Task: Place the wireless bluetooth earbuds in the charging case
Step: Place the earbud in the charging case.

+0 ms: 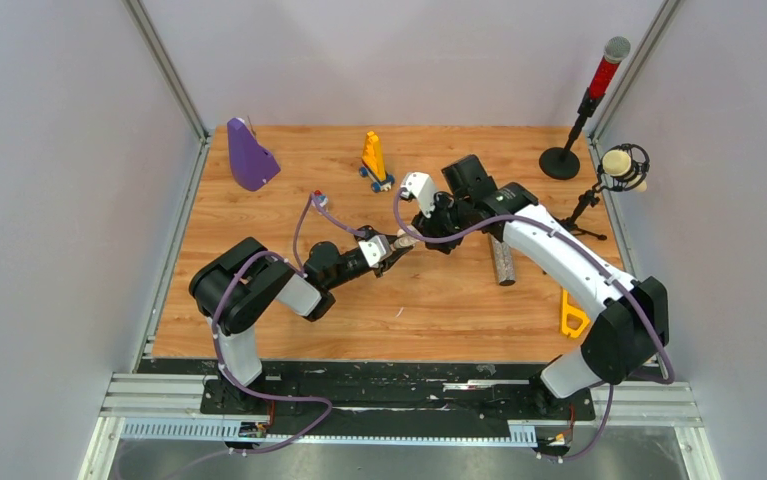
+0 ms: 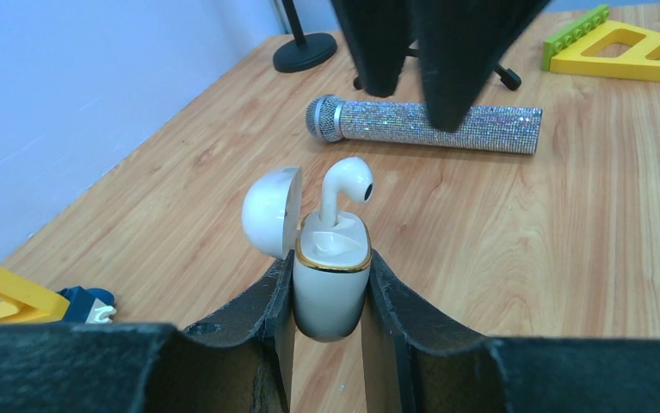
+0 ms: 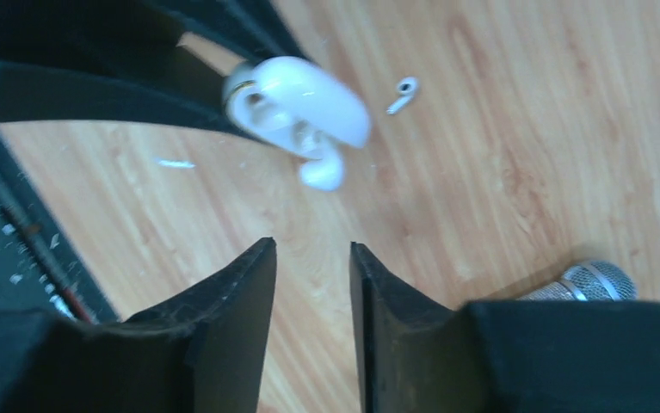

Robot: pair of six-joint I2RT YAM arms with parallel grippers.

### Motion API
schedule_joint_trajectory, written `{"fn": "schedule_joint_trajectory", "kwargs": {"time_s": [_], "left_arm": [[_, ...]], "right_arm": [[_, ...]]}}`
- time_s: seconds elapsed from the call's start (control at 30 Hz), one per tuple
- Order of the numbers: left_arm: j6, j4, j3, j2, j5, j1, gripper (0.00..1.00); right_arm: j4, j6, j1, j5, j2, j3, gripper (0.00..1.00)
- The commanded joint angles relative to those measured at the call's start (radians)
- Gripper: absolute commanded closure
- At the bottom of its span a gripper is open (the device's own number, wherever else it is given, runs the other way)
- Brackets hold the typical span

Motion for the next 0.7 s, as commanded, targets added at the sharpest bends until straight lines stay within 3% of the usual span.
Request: {"fn": "schedule_joint_trajectory", "kwargs": {"time_s": [0.0, 0.67], "left_arm": [[0.025, 0.087, 0.002, -0.035, -0.002, -0.008, 1.0], [0.029, 0.087, 0.0, -0.04, -0.002, -0.008, 1.0]], "right_arm": [[0.215, 0.008, -0.026, 0.117, -0.008, -0.049, 0.68], [0.266, 0.086, -0.045, -0.04, 0.07, -0.066, 0.78]]}}
